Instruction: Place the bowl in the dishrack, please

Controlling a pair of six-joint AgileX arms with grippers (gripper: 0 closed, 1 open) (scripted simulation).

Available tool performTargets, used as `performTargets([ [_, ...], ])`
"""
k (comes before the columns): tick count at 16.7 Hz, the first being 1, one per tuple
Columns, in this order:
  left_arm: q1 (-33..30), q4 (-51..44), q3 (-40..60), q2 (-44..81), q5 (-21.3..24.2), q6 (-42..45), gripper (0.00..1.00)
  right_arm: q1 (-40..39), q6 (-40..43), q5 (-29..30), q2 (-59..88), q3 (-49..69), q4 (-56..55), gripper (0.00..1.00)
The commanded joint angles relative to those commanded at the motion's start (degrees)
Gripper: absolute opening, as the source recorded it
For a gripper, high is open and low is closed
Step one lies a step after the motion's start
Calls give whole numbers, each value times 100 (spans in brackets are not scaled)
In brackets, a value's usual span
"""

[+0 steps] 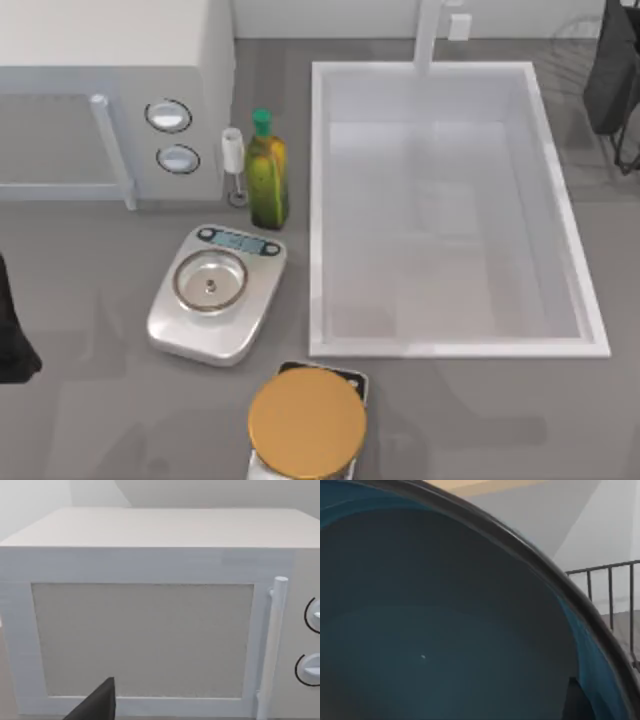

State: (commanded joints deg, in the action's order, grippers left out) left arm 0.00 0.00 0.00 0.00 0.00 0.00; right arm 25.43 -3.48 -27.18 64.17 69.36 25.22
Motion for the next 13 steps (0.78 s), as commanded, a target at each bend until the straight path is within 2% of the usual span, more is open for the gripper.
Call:
performTargets([
  [5,0,0,0,0,0,0,100,950,225,-711,-645,-327,-1494,0],
  [13,0,0,0,0,0,0,100,1038,244,-776,-656,-346,-1742,0],
])
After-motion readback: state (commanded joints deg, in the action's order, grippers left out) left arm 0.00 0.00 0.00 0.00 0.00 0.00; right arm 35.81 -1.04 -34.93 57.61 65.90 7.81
